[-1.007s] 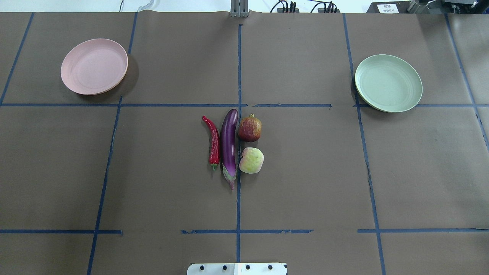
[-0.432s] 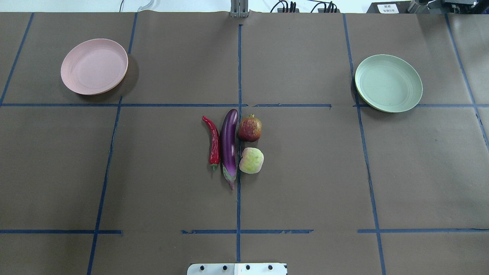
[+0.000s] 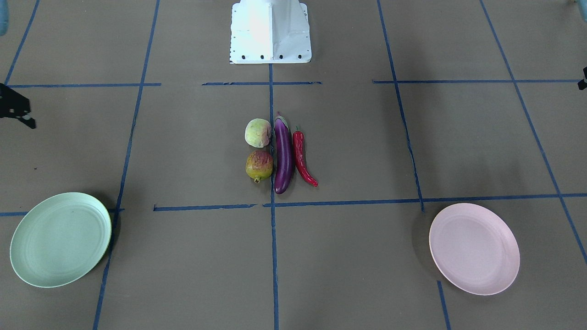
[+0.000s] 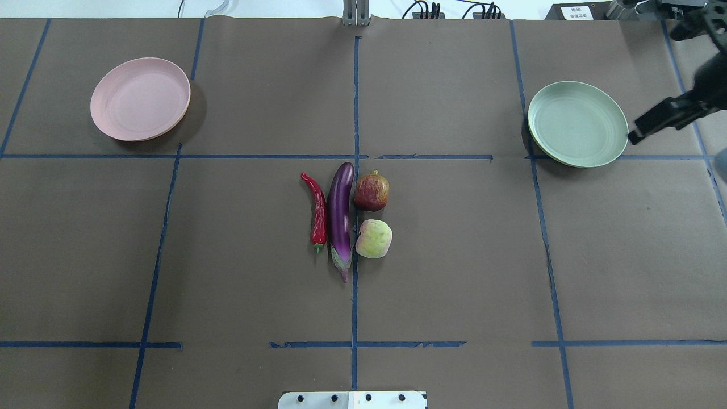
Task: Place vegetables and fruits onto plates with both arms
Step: 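Move the right gripper to the yellow-green pomegranate and grasp it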
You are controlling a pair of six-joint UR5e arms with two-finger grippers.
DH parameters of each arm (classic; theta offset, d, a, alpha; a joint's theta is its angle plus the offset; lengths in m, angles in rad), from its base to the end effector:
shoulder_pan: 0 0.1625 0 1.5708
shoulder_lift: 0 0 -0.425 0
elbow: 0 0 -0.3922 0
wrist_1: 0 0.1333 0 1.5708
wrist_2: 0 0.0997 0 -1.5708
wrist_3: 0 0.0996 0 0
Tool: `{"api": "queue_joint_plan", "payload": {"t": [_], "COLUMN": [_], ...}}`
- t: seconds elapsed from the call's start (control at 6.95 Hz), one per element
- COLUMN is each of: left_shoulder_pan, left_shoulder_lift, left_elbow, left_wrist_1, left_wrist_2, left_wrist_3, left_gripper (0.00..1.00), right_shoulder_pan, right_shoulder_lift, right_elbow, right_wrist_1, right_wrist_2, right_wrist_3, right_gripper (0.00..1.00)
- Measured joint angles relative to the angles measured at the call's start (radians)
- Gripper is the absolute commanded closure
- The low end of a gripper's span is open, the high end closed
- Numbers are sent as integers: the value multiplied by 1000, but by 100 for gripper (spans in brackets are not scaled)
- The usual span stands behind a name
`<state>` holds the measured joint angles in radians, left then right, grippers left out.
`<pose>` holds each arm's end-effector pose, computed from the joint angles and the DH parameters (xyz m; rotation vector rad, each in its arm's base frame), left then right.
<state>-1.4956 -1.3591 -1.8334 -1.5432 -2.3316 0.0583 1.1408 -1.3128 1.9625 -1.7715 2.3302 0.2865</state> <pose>-0.0341 -0.4075 0.6278 0.0158 0.7615 0.1359 -0.1671 -0.5196 0.3580 0.1387 -0.8512 -0.3049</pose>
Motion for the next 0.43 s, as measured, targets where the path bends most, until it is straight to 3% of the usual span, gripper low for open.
{"api": "queue_joint_plan", "payload": {"t": [0.14,0.43], "left_shoulder_pan": [0,1], "left_shoulder_lift": [0,0], "left_elbow": [0,0], "left_wrist_1": [0,0], "left_wrist_2": [0,-1], "left_wrist_3": [0,0], "left_gripper": [0,0], "right_shoulder_pan": [-115,-356], "right_shoulder_lift": [102,258], "right_elbow": [-2,-10], "right_wrist_1": [1,1], "right_wrist_2": [-50,-236], "right_wrist_3": [189,564], "right_gripper": [0,0]}}
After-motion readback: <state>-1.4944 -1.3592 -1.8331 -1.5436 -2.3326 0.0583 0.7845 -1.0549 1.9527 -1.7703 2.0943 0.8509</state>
